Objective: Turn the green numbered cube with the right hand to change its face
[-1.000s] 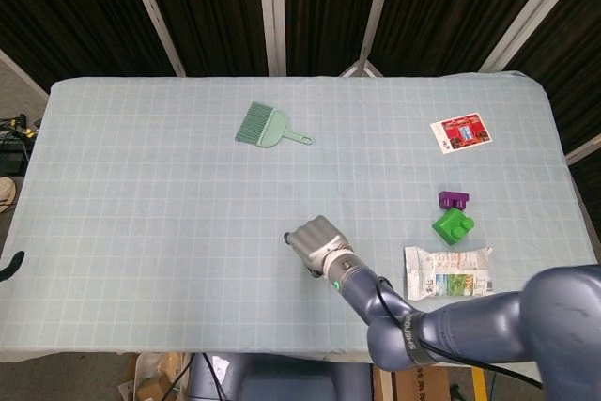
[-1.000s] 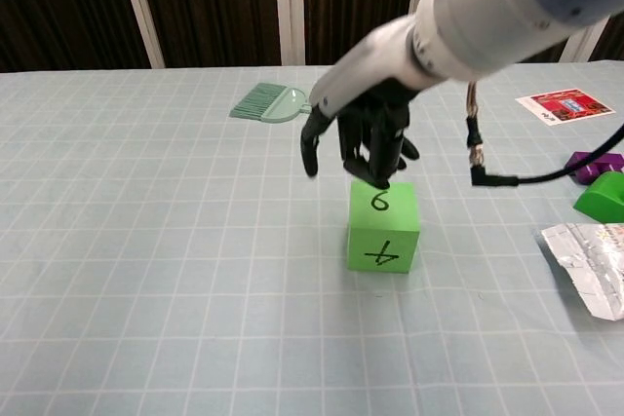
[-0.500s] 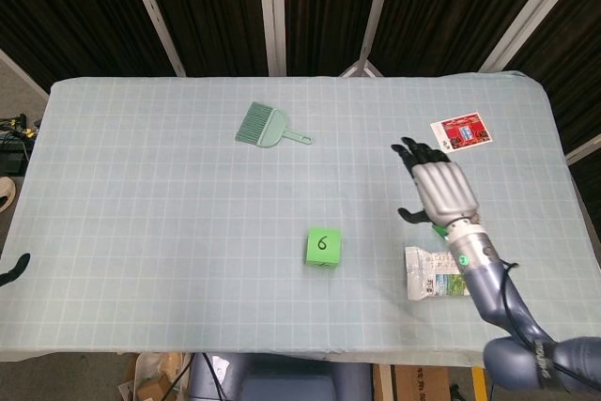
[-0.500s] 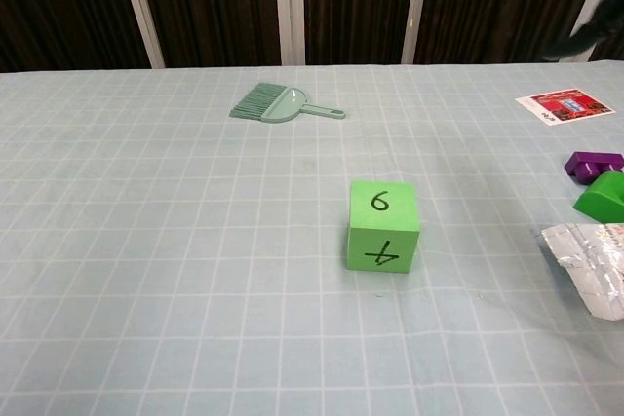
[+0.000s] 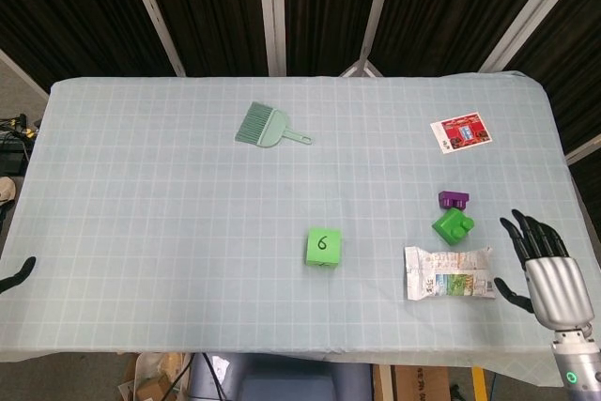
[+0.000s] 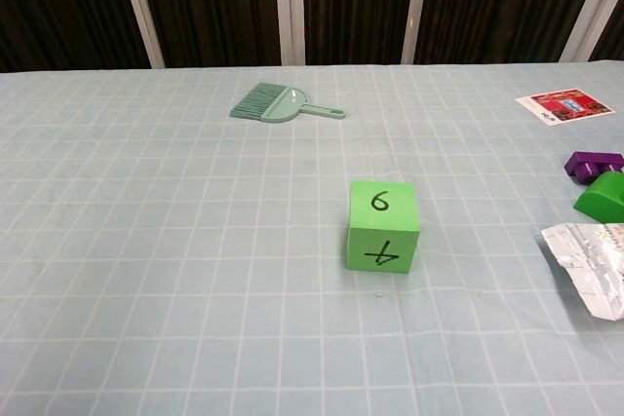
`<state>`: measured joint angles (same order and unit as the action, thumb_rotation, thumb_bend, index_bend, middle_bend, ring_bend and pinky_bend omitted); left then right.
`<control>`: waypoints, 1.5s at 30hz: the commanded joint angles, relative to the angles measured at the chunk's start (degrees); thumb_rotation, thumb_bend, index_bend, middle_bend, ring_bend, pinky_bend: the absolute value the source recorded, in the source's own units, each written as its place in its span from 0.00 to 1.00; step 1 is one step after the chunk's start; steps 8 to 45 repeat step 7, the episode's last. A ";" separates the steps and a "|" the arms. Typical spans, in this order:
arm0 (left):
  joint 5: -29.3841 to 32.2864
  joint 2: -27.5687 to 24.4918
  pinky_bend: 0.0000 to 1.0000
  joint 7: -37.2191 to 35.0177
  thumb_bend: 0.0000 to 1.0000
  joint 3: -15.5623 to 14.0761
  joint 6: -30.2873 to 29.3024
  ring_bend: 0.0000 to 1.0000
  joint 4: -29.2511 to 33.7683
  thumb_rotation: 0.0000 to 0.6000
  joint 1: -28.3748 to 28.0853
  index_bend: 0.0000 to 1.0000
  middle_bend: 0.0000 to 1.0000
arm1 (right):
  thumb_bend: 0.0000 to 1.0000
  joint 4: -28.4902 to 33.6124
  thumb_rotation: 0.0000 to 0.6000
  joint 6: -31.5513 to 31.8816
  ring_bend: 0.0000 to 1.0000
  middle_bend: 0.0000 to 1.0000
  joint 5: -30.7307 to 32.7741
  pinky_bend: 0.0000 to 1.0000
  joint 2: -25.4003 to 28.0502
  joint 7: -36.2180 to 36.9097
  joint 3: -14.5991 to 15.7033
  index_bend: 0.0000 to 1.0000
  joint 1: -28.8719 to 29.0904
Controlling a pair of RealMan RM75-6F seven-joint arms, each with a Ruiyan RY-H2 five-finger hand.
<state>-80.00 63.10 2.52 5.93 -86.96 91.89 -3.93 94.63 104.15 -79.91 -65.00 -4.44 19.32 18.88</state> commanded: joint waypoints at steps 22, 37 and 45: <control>0.03 0.35 0.06 -0.91 0.34 0.35 0.09 0.00 -0.71 1.00 -0.22 0.11 0.00 | 0.24 -1.74 1.00 2.44 0.08 0.07 -2.57 0.11 -4.40 -8.45 -5.16 0.10 -5.93; 0.03 0.35 0.06 -0.91 0.34 0.35 0.09 0.00 -0.71 1.00 -0.22 0.11 0.00 | 0.24 -1.74 1.00 2.44 0.08 0.07 -2.57 0.11 -4.40 -8.45 -5.16 0.10 -5.93; 0.03 0.35 0.06 -0.91 0.34 0.35 0.09 0.00 -0.71 1.00 -0.22 0.11 0.00 | 0.24 -1.74 1.00 2.44 0.08 0.07 -2.57 0.11 -4.40 -8.45 -5.16 0.10 -5.93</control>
